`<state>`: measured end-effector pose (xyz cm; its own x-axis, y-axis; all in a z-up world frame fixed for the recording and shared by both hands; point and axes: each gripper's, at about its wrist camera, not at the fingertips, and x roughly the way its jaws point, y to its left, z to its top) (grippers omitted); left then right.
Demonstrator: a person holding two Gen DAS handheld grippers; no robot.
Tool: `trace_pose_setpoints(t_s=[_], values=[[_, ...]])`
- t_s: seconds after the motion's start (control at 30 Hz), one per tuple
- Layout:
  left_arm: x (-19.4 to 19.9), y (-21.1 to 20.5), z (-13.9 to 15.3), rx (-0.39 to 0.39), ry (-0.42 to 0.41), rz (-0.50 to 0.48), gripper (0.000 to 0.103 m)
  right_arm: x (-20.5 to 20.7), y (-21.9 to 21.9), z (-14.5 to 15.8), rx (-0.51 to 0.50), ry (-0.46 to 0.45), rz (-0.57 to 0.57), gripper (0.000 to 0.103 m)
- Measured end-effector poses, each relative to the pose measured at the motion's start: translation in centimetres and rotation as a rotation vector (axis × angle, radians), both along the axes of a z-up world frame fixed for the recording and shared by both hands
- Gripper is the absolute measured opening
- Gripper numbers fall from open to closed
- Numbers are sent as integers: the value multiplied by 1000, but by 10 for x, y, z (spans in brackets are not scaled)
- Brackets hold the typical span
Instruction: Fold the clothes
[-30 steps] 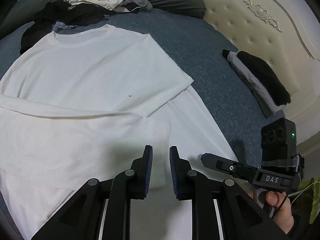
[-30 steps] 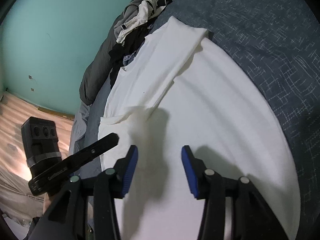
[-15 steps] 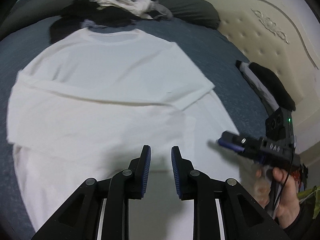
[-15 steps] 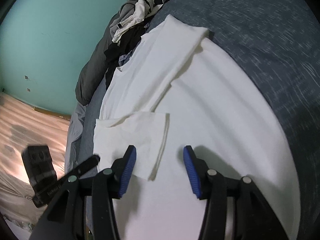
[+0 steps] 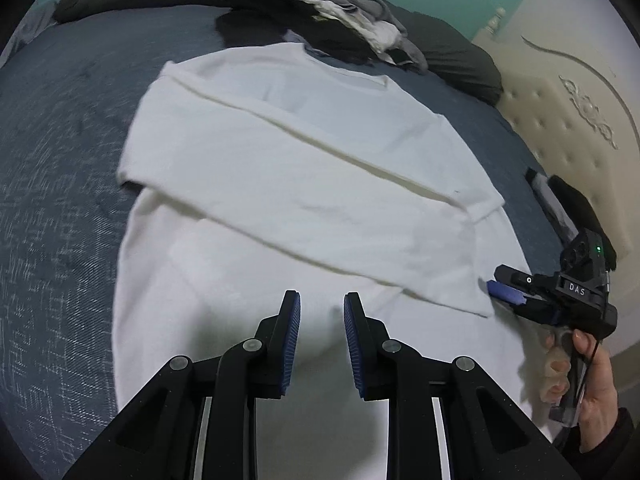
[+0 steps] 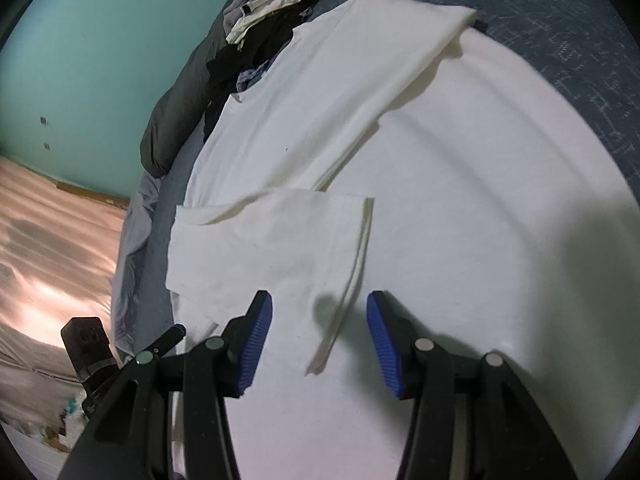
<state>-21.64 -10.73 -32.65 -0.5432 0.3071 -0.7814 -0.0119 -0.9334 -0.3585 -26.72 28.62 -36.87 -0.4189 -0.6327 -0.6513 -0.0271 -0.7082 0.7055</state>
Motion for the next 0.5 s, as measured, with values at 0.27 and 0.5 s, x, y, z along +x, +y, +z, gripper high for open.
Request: trace_pose_setpoints(t_s=[0.27, 0.5], values=[[2, -18, -8, 32, 4, 38, 25, 0, -10, -2, 34, 27, 14, 6], [5, -33, 5, 33, 43, 72, 26, 8, -8, 19, 2, 113, 0, 2]])
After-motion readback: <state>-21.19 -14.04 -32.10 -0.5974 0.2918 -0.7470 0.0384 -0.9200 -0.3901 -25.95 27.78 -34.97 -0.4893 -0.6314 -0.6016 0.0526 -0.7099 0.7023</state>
